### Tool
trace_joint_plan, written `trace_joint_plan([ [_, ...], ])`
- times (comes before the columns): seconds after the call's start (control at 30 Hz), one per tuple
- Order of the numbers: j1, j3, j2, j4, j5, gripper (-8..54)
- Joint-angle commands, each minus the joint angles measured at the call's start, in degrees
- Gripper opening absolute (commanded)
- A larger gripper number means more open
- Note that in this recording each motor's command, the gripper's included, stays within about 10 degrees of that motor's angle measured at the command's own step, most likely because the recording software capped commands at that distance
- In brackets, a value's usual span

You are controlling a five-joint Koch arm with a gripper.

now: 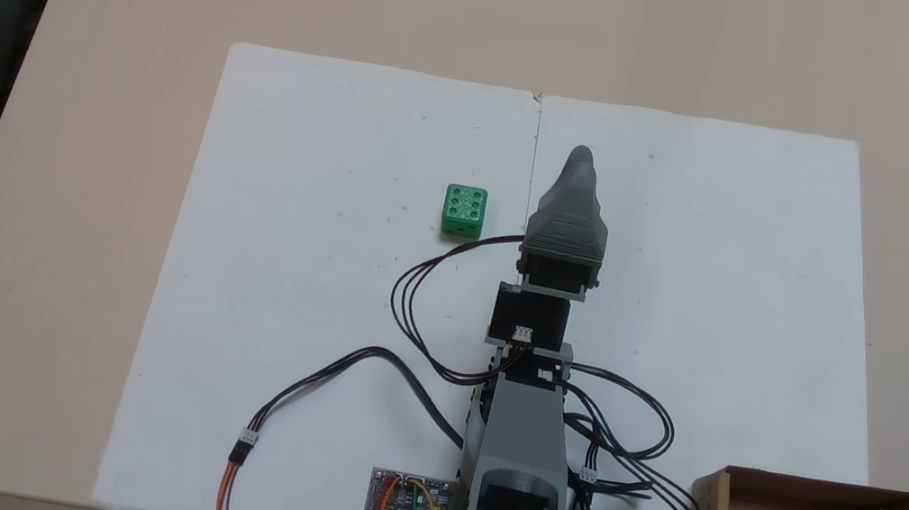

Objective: Grasp a green dice and put it in the bin.

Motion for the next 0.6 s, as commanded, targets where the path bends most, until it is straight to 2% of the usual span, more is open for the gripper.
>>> trace_joint_plan([
  [0.0, 0.35, 10.00, 6.42, -10.00, 1.14, 44.7],
  [0.57, 0.35, 10.00, 6.50, -13.34, 1.67, 44.6],
])
